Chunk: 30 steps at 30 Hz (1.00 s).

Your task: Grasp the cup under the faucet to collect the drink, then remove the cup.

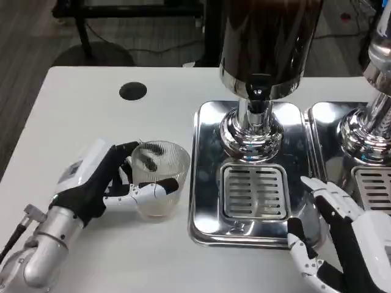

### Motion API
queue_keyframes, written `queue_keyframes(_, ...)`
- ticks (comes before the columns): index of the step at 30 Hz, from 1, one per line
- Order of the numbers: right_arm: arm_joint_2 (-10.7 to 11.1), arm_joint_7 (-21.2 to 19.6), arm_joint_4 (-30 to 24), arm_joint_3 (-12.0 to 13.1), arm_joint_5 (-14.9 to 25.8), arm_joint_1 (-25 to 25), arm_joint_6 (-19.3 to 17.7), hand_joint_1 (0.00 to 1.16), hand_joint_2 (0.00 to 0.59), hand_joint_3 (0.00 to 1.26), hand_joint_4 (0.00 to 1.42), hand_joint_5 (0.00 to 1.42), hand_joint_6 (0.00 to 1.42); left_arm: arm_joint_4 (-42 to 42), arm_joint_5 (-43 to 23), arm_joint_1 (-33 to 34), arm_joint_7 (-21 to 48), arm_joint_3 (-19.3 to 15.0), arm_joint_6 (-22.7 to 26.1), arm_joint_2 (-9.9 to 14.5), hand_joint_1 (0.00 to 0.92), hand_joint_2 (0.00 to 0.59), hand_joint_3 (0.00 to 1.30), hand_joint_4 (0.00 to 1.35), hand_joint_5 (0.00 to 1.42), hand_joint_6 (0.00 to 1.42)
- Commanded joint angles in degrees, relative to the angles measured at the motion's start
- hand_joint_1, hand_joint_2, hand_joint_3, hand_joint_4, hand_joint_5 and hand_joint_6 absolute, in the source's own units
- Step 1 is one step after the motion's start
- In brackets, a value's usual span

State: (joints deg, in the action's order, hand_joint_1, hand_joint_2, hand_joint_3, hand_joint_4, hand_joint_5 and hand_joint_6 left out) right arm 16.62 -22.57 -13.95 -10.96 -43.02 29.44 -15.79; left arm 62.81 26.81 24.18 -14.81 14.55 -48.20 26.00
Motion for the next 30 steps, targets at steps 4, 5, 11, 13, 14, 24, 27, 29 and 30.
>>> queue_keyframes(4, 0.44, 0.25, -0.08, 0.53, 0.37, -0.15, -1.25, 0.41, 0.485, 0.23, 0.19, 0.16, 0.27, -1.11, -1.29, 0.01, -1.98, -1.68, -4.41, -0.73, 0.346, 0.145, 0.45, 0.57, 0.90, 1.16)
queue_keyframes(5, 0.41, 0.17, -0.18, 0.59, 0.37, -0.08, -1.34, 0.41, 0.485, 0.23, 0.19, 0.16, 0.25, -1.50, -1.55, -0.07, -1.90, -1.88, -5.14, -0.90, 0.346, 0.145, 0.45, 0.57, 0.90, 1.16)
queue_keyframes(11, 0.02, -0.05, -0.95, 0.71, 0.18, 0.67, -1.47, 0.41, 0.485, 0.23, 0.19, 0.16, 0.25, -2.73, -1.77, 0.25, -1.43, -2.18, -7.37, -1.92, 0.355, 0.142, 0.46, 0.59, 0.90, 1.17)
queue_keyframes(13, -0.14, -0.06, -1.34, 0.70, 0.02, 0.92, -1.44, 0.41, 0.485, 0.23, 0.19, 0.16, 0.25, -2.77, -1.38, 0.66, -1.56, -2.05, -7.46, -2.39, 0.358, 0.143, 0.46, 0.59, 0.90, 1.18)
queue_keyframes(14, -0.21, -0.07, -1.59, 0.72, -0.02, 1.05, -1.44, 0.41, 0.485, 0.23, 0.19, 0.16, 0.25, -2.79, -1.13, 0.87, -1.73, -1.95, -7.47, -2.65, 0.358, 0.143, 0.46, 0.59, 0.90, 1.18)
queue_keyframes(24, -1.79, 0.03, -5.11, 0.67, -0.89, 2.51, -0.56, 0.41, 0.485, 0.23, 0.18, 0.15, 0.23, 1.65, 1.31, 6.10, 0.06, 1.64, -4.62, -7.61, 0.361, 0.143, 0.47, 0.59, 0.91, 1.19)
queue_keyframes(27, -2.32, 0.19, -5.78, 0.56, -1.28, 2.85, -0.49, 0.41, 0.485, 0.23, 0.18, 0.15, 0.23, 2.86, 1.95, 7.17, -0.13, 2.75, -3.64, -8.97, 0.361, 0.143, 0.47, 0.59, 0.90, 1.19)
queue_keyframes(29, -2.70, 0.37, -6.47, 0.54, -1.57, 3.24, -0.38, 0.41, 0.485, 0.23, 0.18, 0.15, 0.23, 3.50, 2.52, 7.79, -0.17, 3.47, -2.92, -9.80, 0.361, 0.143, 0.47, 0.59, 0.90, 1.18)
queue_keyframes(30, -2.84, 0.44, -6.95, 0.62, -1.64, 3.59, -0.29, 0.41, 0.485, 0.23, 0.18, 0.15, 0.23, 3.85, 2.99, 8.13, -0.18, 3.84, -2.42, -10.24, 0.360, 0.144, 0.47, 0.59, 0.90, 1.18)
